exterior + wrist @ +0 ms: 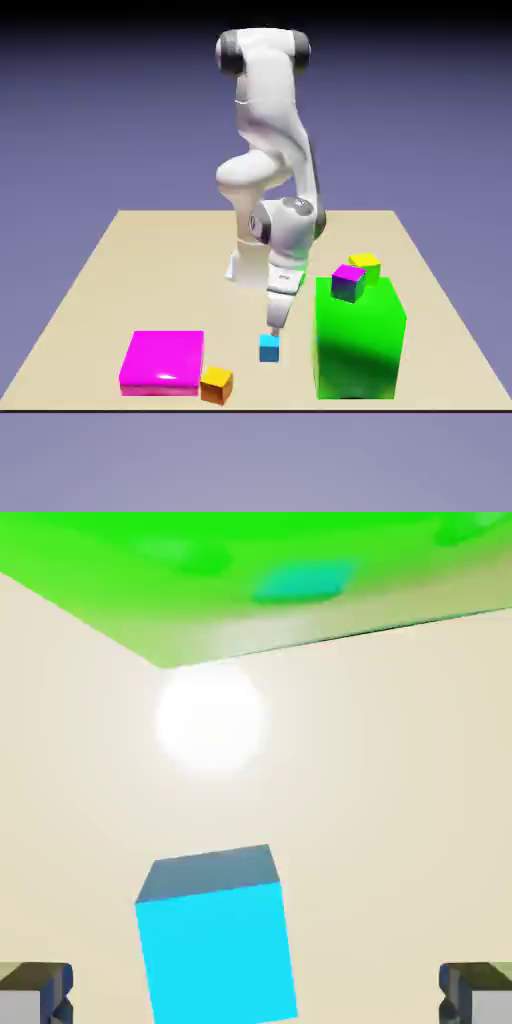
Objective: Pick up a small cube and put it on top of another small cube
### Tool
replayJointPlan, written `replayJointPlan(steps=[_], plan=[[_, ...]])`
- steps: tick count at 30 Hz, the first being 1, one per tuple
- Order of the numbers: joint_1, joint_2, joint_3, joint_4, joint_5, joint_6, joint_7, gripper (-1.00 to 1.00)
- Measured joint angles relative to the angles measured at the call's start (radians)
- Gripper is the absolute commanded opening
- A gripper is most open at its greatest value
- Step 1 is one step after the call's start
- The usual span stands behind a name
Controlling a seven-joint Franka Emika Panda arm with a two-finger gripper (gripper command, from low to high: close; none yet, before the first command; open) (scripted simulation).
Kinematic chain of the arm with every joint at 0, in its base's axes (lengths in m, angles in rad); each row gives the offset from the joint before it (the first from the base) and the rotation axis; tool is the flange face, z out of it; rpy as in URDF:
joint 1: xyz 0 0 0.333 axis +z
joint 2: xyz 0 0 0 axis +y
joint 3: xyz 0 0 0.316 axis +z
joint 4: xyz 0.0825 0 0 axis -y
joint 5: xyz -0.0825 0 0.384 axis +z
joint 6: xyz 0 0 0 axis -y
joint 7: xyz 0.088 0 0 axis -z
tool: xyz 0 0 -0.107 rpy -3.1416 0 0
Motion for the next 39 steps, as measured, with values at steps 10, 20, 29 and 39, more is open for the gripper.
replayJointPlan(steps=[10, 20, 29, 39], plan=[[-0.181, 0.214, 0.205, 0.025, 0.157, 0.184, -0.1, -1.0], [-0.022, -0.047, 0.012, 0.037, -0.068, -0.02, 0.041, -1.0], [-0.158, -0.248, 0.295, 0.344, -0.098, -0.364, -0.218, -1.0], [-0.12, -0.382, 0.478, 0.48, 0.061, -0.746, -0.61, -1.0]])
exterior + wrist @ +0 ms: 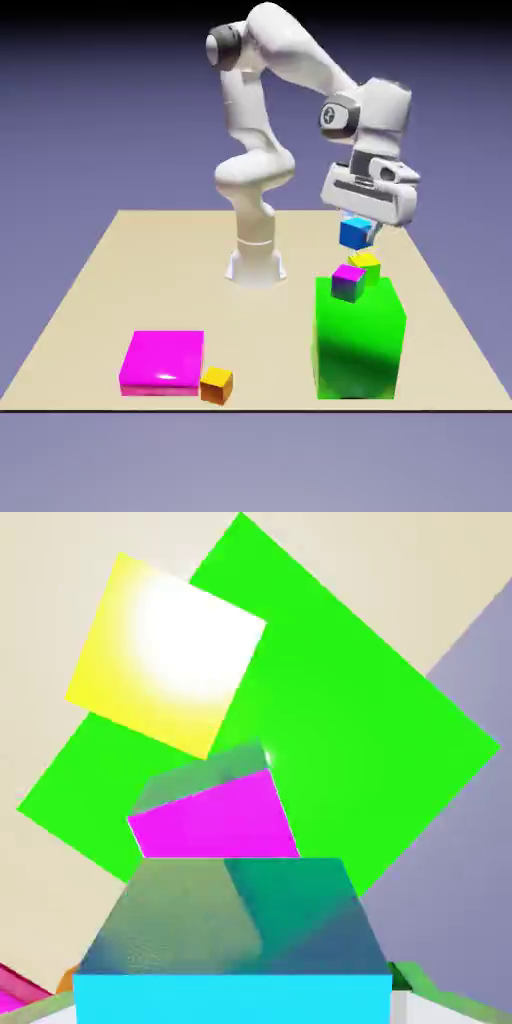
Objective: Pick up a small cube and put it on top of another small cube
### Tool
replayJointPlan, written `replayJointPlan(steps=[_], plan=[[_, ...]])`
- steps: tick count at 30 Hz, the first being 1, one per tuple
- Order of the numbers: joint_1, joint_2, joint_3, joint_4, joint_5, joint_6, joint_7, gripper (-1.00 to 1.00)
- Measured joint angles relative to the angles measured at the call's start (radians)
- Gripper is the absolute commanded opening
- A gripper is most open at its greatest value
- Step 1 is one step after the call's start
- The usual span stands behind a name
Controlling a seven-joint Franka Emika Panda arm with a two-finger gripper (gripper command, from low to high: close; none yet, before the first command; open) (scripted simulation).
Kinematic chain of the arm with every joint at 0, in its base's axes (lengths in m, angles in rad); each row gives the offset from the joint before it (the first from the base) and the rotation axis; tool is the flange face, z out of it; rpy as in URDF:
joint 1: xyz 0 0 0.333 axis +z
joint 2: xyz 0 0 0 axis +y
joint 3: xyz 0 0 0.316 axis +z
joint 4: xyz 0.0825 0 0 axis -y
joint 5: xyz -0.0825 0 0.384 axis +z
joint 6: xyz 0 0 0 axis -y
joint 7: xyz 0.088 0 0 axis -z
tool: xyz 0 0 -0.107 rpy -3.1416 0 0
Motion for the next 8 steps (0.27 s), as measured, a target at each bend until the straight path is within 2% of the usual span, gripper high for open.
replayJointPlan(steps=[5, 6, 8], plan=[[-0.015, 0.076, -0.024, -0.096, -0.015, 0.174, 0.009, -1.0], [-0.016, 0.082, -0.026, -0.103, -0.016, 0.187, 0.01, 1.0], [-0.016, 0.082, -0.026, -0.103, -0.016, 0.188, 0.01, 1.0]])
